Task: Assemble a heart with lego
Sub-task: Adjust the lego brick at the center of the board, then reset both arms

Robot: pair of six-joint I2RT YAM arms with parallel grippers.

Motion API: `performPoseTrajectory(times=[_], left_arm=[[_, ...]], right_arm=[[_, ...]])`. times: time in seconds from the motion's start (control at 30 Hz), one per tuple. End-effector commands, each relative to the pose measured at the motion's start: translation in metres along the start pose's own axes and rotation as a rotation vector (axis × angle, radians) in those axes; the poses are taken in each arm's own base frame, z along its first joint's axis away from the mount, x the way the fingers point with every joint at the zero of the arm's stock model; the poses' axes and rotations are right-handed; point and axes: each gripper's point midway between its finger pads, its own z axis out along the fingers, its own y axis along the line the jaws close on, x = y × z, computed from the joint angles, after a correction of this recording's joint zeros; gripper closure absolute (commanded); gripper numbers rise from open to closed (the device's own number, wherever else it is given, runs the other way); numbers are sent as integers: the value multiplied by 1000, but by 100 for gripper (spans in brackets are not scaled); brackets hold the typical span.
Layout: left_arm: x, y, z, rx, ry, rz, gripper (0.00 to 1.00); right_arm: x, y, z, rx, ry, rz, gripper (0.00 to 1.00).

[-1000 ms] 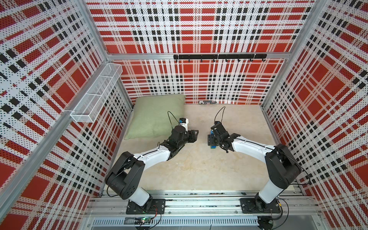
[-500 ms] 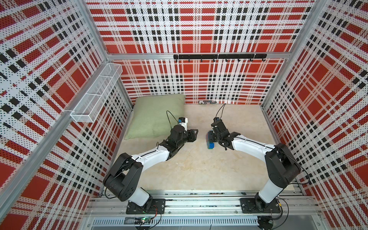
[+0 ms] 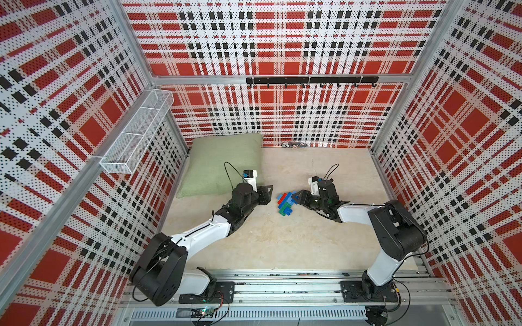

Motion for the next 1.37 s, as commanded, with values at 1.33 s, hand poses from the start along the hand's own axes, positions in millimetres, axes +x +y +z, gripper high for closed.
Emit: performPoseTrajectory(times=[1.33], left_arm=[[-57,207,-114,-647,-621,380,1]], right_arm=[[-121,-120,-183,607,-756,-725,0]])
